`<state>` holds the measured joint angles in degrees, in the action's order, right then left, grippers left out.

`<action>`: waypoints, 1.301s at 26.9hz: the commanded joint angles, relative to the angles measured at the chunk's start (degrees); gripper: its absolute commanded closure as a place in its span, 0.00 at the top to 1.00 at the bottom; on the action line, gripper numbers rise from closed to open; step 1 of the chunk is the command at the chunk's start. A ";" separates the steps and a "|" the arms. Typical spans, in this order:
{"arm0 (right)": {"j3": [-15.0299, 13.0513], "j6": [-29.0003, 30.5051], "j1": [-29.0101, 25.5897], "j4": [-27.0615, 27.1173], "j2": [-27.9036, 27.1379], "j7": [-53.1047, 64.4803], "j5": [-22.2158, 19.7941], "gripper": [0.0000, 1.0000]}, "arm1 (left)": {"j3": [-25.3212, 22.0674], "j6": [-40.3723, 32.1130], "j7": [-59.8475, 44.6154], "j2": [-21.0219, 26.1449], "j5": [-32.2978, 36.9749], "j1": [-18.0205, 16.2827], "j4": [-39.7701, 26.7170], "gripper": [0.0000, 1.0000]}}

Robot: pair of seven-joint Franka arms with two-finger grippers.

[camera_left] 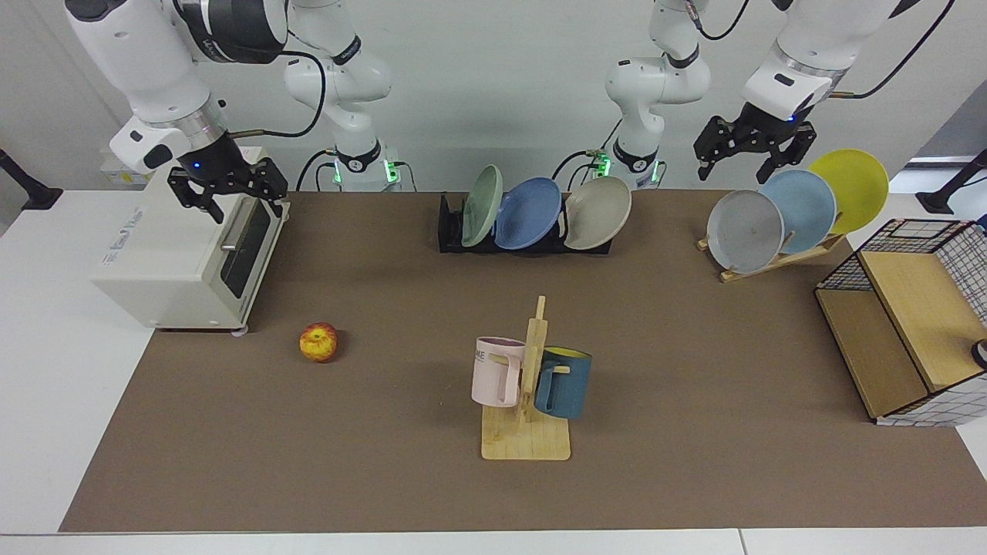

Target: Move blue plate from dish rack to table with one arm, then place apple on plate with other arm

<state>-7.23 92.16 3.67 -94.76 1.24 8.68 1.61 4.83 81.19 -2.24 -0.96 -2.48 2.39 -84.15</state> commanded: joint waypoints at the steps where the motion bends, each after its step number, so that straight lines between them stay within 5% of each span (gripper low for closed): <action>1: 0.11 -0.58 -0.16 -0.08 0.17 -0.60 0.14 1.00 | -0.52 -1.12 -0.13 -0.27 0.10 0.51 0.65 1.00; 19: 0.11 0.30 -0.86 -0.16 0.34 -0.16 -0.73 1.00 | -0.26 -0.68 -0.39 -0.27 -0.07 0.60 0.65 1.00; 27: 0.29 11.88 0.98 -7.97 -0.97 -1.04 -0.03 1.00 | -0.17 -0.16 -2.32 -2.29 -0.77 1.39 -2.94 1.00; 35: 0.29 24.91 2.92 -13.00 -7.73 -1.12 0.41 1.00 | 0.79 8.18 -3.21 -12.83 -5.42 1.74 -19.54 1.00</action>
<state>-7.03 112.34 6.23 -106.20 -2.87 8.55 1.63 5.50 82.67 -4.21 -4.64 -4.58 2.88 -90.40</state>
